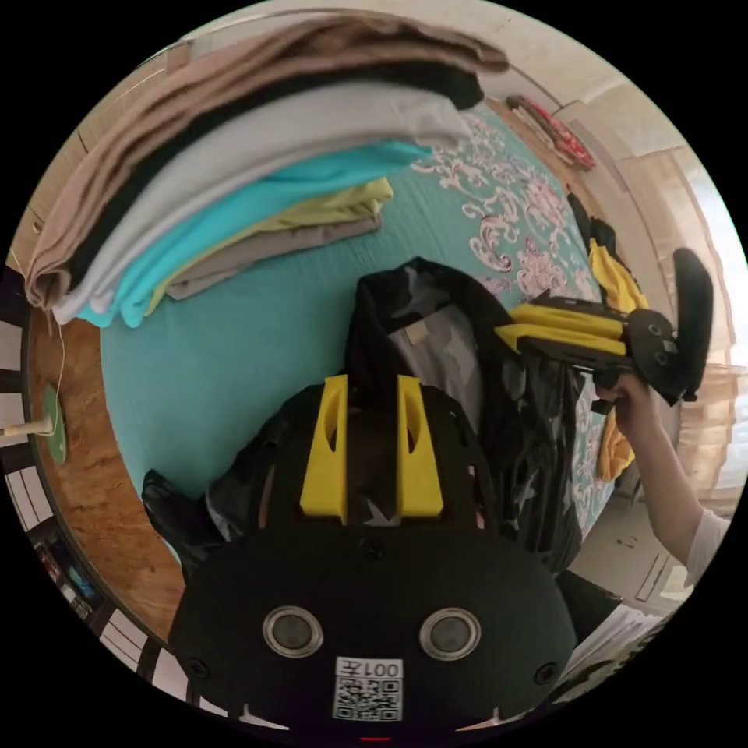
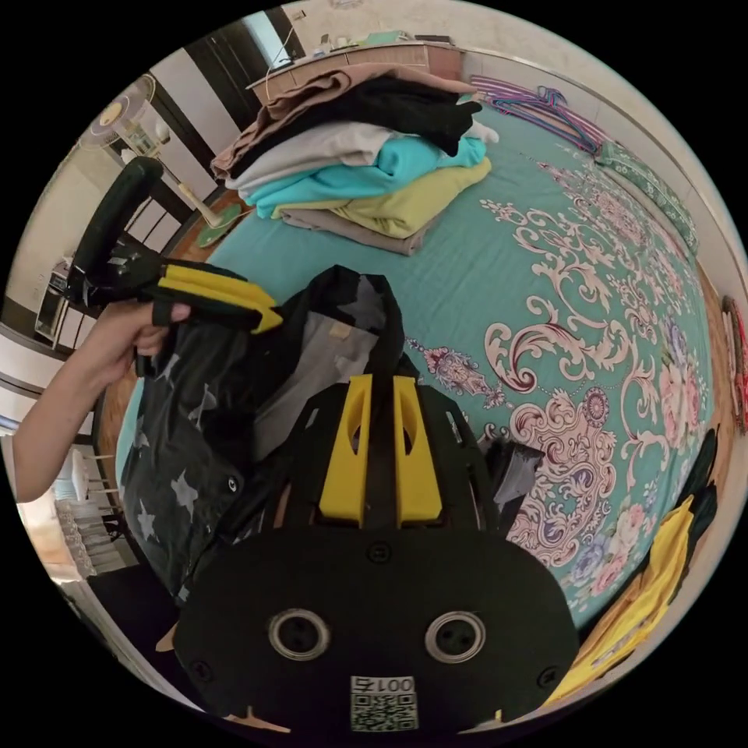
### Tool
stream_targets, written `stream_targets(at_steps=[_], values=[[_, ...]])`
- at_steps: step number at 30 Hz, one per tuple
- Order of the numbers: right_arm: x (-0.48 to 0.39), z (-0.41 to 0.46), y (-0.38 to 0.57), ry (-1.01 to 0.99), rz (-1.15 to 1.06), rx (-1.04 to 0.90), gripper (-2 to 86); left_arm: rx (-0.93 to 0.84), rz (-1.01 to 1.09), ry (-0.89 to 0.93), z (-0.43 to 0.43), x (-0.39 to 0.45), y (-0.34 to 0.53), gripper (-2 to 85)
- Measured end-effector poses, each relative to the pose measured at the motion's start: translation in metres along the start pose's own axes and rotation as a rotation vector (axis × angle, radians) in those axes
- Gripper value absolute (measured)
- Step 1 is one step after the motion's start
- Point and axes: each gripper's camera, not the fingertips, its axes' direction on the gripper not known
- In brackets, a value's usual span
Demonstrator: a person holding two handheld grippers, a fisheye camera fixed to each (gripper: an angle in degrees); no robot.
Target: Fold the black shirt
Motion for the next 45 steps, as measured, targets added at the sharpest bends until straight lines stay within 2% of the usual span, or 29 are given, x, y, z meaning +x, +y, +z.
stream_targets(at_steps=[3, 9, 16, 21, 24, 28, 31, 35, 40, 42, 45], values=[[0.004, 0.000, -0.021, -0.003, -0.008, -0.029, 2.6, -0.010, -0.016, -0.070, -0.009, 0.006, -0.007, 7.8], [0.006, -0.009, -0.053, 0.086, -0.033, -0.077, 1.8, 0.117, -0.023, -0.120, -0.062, -0.005, -0.014, 0.3], [0.042, -0.042, -0.069, -0.047, 0.094, -0.019, 1.6, 0.065, -0.058, 0.084, -0.119, -0.057, -0.036, 0.0], [0.052, -0.064, -0.082, -0.101, 0.155, 0.051, 1.7, 0.099, -0.079, 0.036, -0.144, -0.067, -0.043, 1.1], [0.047, -0.064, -0.094, -0.034, 0.133, 0.033, 1.8, 0.131, -0.107, 0.004, -0.151, -0.065, -0.045, 1.6], [0.042, -0.076, -0.102, 0.015, 0.080, 0.016, 2.4, 0.116, -0.131, 0.064, -0.165, -0.074, -0.048, 2.4], [0.043, -0.095, -0.109, -0.023, 0.050, 0.050, 3.3, 0.056, -0.077, 0.103, -0.177, -0.077, -0.057, 2.9], [0.040, -0.082, -0.127, -0.074, -0.014, -0.068, 6.3, -0.098, -0.046, 0.138, -0.182, -0.079, -0.070, 2.6], [0.025, -0.124, -0.128, -0.130, -0.041, 0.060, 8.4, 0.016, -0.001, 0.041, -0.225, -0.066, -0.052, 3.1], [0.013, -0.139, -0.125, -0.098, -0.114, 0.103, 9.2, 0.099, 0.111, 0.006, -0.240, -0.049, -0.042, 3.1], [-0.015, -0.147, -0.127, 0.041, -0.306, 0.048, 10.6, 0.169, 0.403, -0.033, -0.250, -0.009, -0.027, 3.0]])
